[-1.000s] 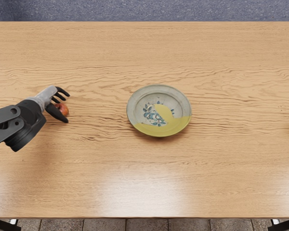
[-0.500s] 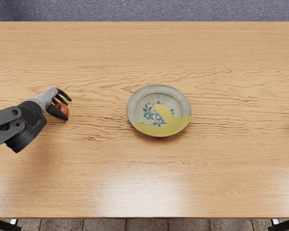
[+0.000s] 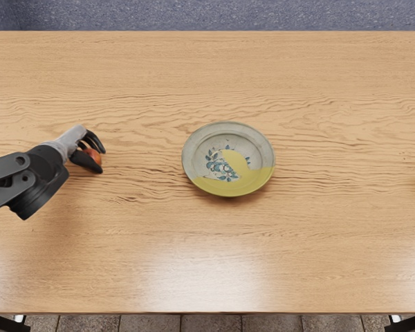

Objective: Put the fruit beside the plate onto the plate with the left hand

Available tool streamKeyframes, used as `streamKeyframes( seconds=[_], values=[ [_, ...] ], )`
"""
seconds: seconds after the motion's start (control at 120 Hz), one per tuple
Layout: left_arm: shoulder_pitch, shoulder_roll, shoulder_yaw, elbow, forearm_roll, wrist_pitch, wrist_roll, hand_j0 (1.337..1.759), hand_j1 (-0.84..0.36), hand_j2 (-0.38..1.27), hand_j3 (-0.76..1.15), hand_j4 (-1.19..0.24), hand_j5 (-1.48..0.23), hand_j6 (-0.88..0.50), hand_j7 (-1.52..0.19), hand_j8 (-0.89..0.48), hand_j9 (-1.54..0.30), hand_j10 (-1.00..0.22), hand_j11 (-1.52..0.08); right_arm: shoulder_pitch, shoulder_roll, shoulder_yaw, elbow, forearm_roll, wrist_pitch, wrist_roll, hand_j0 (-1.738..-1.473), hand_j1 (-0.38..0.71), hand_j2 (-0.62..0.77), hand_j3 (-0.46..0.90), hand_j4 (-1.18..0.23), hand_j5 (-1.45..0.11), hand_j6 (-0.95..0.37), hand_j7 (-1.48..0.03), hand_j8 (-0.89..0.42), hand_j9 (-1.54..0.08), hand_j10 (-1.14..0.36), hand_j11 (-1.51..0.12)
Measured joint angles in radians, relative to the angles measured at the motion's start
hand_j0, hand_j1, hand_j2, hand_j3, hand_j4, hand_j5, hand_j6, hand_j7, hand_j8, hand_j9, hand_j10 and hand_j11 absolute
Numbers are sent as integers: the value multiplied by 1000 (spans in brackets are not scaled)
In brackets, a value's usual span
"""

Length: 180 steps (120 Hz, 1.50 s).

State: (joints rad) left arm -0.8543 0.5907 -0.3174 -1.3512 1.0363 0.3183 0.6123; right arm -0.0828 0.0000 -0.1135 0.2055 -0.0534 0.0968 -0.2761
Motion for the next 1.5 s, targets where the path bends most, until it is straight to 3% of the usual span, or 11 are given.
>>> streamKeyframes(
  seconds=[0.042, 0.208, 0.325, 0.433, 0.642, 0.733, 0.942, 0.992, 1.225, 1.375, 1.5],
  values=[
    [0, 0, -1, -9, -2, 0, 0, 1649, -398, 367, 1, -795, -1099, -393, -1090, -279, -1074, -517, -828, 0, 0, 0, 0, 0, 0, 0, -1658, -349, 0, 0, 0, 0, 1, 0, 0, 0, 0, 0],
    [0, 30, -9, -65, -9, -1, -1, 1647, -417, 461, 0, -813, -1171, -381, -1146, -268, -1135, -482, -1024, 0, 0, 0, -1, 0, 0, 0, -1658, -349, 0, 0, 0, 0, 1, 0, 1, 0, 1, 0],
    [0, 44, -21, -98, -18, -4, -1, 1646, -360, 365, 0, -806, -1225, -396, -1198, -269, -1162, -463, -1088, 0, 0, 0, -1, 0, 0, 0, -1658, -349, 0, 0, 0, 0, 0, 0, 0, 0, 0, 0],
    [-2, 55, -37, -130, -23, -6, -1, 1646, -361, 421, 0, -798, -1264, -402, -1217, -276, -1193, -462, -1122, 0, 0, 0, -1, 0, 0, 0, -1658, -349, 0, 0, 0, 0, 0, 0, 0, 0, 0, 0],
    [-15, 39, -71, -190, -24, -6, -1, 1646, -296, 296, 0, -802, -1278, -436, -1226, -311, -1191, -473, -1156, 4, 0, 0, 0, 0, 2, 0, -1658, -349, 0, 0, 0, 0, 0, 0, 0, 0, 0, 0],
    [-16, 14, -83, -207, -26, -7, -1, 1647, -316, 398, 0, -798, -1290, -441, -1229, -302, -1201, -471, -1161, 5, 0, 0, 0, 0, 2, 0, -1658, -349, 0, 0, 0, 0, 0, 0, 0, 0, 0, 0],
    [-27, -31, -99, -240, -27, -9, -2, 1648, -281, 319, 0, -796, -1302, -453, -1232, -302, -1211, -478, -1166, 9, 0, 0, 1, 0, 6, 0, -1658, -349, 0, 0, 0, 0, 0, 0, 0, 0, 0, 0],
    [-29, -39, -104, -247, -25, -9, -2, 1648, -297, 386, 0, -801, -1292, -464, -1228, -311, -1202, -481, -1166, 9, 0, 0, 1, 0, 7, 0, -1658, -349, 0, 0, 0, 0, 0, 0, 0, 0, 0, 0],
    [-46, -140, -111, -258, -23, -10, -2, 1649, -236, 265, 0, -806, -1283, -487, -1223, -346, -1188, -499, -1167, 16, 0, 0, 7, 0, 10, 0, -1658, -349, 0, 0, 0, 0, 0, 0, 0, 0, 0, 0],
    [-46, -192, -112, -258, -23, -10, -1, 1650, -273, 400, 0, -807, -1281, -493, -1227, -330, -1181, -503, -1163, 20, 0, 0, 8, 0, 10, 0, -1658, -349, 0, 0, 0, 0, 0, 0, 0, 0, 0, 0],
    [-48, -233, -113, -255, -22, -9, -1, 1650, -263, 364, 0, -815, -1265, -501, -1219, -361, -1173, -512, -1161, 22, 0, 0, 9, 0, 11, 0, -1658, -349, 0, 0, 0, 0, 0, 0, 0, 0, 0, 0]
  ],
)
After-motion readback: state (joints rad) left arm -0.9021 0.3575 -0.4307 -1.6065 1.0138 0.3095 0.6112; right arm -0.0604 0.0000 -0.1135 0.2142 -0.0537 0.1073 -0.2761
